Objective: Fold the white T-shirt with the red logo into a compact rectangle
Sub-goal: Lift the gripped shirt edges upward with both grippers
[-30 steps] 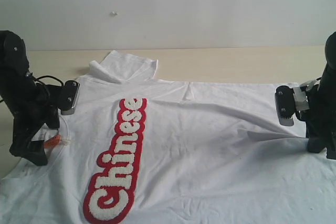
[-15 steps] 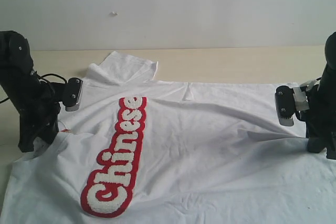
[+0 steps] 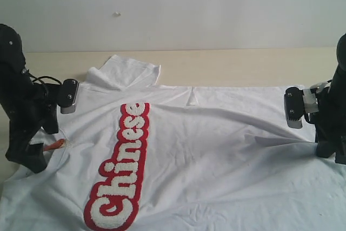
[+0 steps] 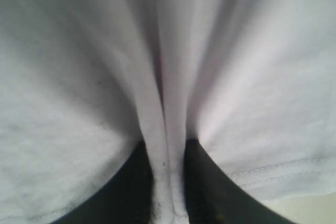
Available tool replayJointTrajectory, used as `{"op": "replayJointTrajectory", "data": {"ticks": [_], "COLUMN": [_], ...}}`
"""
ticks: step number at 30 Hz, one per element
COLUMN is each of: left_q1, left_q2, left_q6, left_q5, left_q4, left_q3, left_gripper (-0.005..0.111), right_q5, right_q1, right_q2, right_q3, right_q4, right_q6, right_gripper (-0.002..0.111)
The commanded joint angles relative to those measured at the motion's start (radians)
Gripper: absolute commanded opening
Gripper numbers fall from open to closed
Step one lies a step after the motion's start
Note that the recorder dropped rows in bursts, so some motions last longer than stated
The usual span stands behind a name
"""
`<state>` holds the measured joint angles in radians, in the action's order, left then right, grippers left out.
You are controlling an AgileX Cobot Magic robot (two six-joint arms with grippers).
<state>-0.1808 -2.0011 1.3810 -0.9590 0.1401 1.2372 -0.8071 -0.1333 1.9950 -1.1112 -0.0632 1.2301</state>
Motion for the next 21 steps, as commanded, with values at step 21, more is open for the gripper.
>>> {"op": "replayJointTrajectory", "data": {"ticks": [21], "left_q1": [-0.089], "left_q2": [-0.018], "left_q6": [0.076], "left_q5": [0.104], "left_q4": [0.040], "left_q3": [0.000], "left_gripper": [0.105], "right_q5": [0.039], "right_q1": [-0.001], "right_q2": [0.031], "right_q3": [0.011], "right_q4": [0.046], "right_q6": [-0.029], "right_gripper": [0.022]}}
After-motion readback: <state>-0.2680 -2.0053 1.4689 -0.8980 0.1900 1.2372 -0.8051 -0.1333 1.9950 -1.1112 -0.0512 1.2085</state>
